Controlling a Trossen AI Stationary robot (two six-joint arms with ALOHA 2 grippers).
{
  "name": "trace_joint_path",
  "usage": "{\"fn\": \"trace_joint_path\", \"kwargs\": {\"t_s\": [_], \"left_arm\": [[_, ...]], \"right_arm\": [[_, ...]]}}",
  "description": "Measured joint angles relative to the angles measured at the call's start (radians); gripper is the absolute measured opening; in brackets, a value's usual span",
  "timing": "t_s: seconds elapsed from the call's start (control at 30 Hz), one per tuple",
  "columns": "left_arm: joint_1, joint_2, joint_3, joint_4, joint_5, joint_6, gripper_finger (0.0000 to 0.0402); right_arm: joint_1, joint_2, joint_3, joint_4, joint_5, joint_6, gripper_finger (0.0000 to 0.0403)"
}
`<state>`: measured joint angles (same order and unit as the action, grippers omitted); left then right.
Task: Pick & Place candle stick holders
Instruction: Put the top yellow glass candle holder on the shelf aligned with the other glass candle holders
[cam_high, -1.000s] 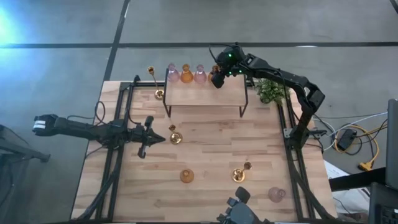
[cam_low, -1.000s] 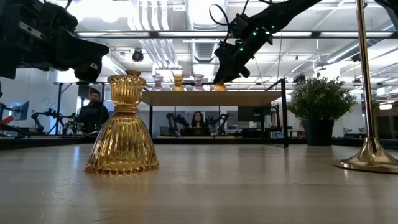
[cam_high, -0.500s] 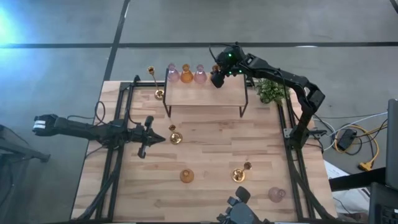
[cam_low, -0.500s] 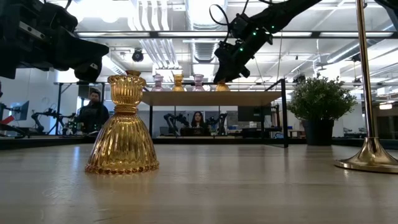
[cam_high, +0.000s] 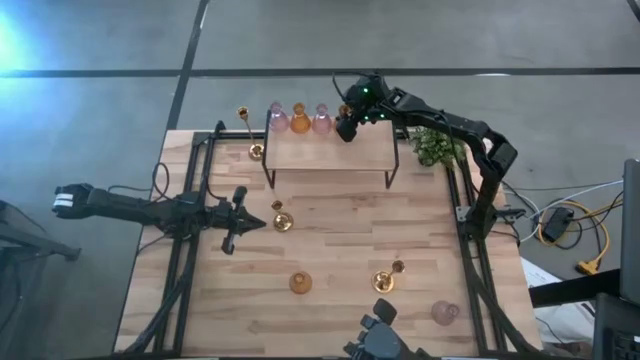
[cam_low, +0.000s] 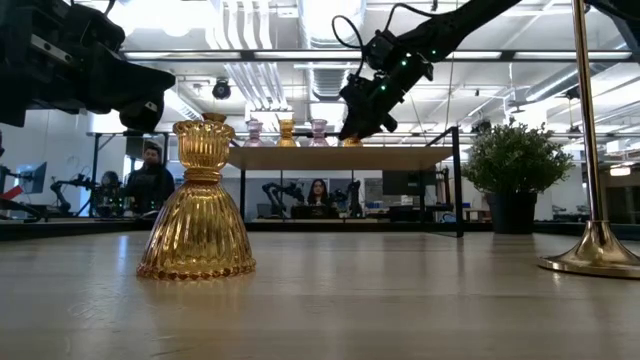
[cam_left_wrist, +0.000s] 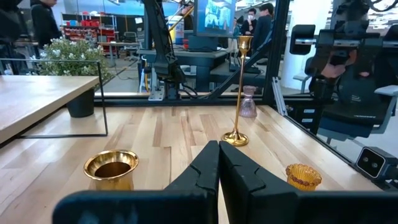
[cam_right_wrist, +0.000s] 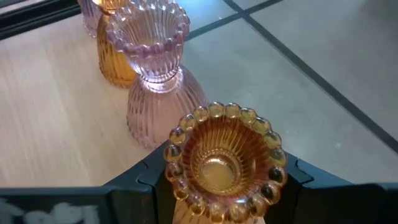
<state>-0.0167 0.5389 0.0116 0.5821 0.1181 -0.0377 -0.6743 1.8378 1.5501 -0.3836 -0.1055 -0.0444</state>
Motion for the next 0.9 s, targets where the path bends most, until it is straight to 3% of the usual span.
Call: {"fn": "trace_joint_path", "kwargs": {"t_s": [0.37, 0.9], "left_arm": [[0.000, 0.000, 0.000, 0.000, 0.000, 0.000, 0.0014], [0.000, 0.000, 0.000, 0.000, 0.000, 0.000, 0.0014]], "right_arm": [[0.000, -0.017, 0.000, -0.001, 0.006, -0.007, 0.0169], [-0.001, -0.034, 0.000, -0.005, 0.003, -0.014, 0.0244]]}}
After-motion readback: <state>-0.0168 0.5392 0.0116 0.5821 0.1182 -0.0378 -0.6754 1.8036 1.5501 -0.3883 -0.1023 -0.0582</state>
